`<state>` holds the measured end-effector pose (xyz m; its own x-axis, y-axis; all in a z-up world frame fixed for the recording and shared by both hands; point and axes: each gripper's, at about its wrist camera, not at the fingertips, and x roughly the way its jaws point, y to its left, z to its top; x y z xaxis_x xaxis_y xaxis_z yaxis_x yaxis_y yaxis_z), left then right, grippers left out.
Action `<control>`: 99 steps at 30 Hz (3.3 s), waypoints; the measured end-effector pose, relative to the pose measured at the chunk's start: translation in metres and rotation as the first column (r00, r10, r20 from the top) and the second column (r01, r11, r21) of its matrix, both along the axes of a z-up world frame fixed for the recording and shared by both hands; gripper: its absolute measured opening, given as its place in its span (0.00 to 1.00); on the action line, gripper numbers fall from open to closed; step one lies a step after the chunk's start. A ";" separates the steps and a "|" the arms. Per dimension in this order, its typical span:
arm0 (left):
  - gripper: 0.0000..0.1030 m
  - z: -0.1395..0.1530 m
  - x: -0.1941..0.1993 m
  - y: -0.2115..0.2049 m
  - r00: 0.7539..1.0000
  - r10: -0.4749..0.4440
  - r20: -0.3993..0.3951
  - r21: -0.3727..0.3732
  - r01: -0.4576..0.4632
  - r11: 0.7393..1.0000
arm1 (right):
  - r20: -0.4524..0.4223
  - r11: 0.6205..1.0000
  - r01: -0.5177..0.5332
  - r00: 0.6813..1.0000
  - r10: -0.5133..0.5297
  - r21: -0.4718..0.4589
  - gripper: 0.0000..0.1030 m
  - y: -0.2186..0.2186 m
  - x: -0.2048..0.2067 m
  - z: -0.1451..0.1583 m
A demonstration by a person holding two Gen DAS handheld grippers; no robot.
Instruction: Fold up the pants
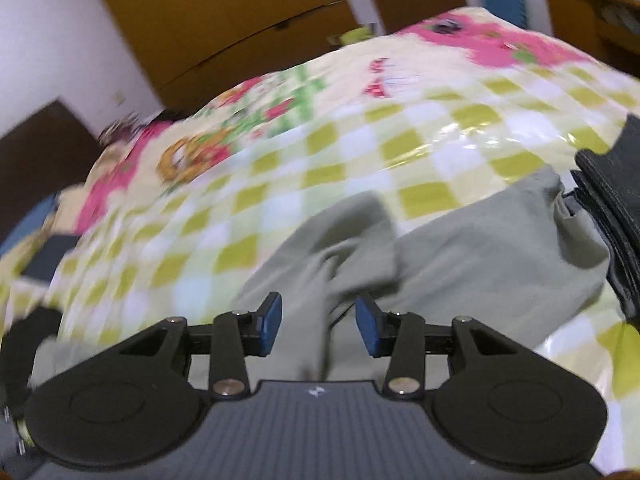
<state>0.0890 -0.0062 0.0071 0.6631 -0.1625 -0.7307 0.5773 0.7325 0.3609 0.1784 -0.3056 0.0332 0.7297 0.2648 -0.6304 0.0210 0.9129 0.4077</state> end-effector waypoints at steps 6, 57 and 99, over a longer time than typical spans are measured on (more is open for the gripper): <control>0.31 -0.004 0.010 -0.018 0.999 0.002 -0.051 -0.011 -0.002 1.000 | -0.114 0.994 0.064 0.992 -0.054 0.087 0.44 -0.015 0.041 -0.035; 0.37 0.003 0.012 -0.082 0.993 -0.113 -0.029 -0.073 0.110 0.991 | 0.090 0.909 0.209 0.962 -0.257 0.361 0.05 -0.151 0.012 0.049; 0.46 -0.007 0.013 -0.132 0.975 -0.210 -0.069 0.022 0.212 0.977 | 0.105 0.907 0.125 0.978 -0.182 0.402 0.03 -0.173 0.000 0.018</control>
<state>0.1018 -0.1384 0.0004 0.5662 -0.2718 -0.7781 0.7408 0.5818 0.3358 0.1788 -0.4787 0.0513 0.8525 0.3471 -0.3908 0.0666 0.6695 0.7399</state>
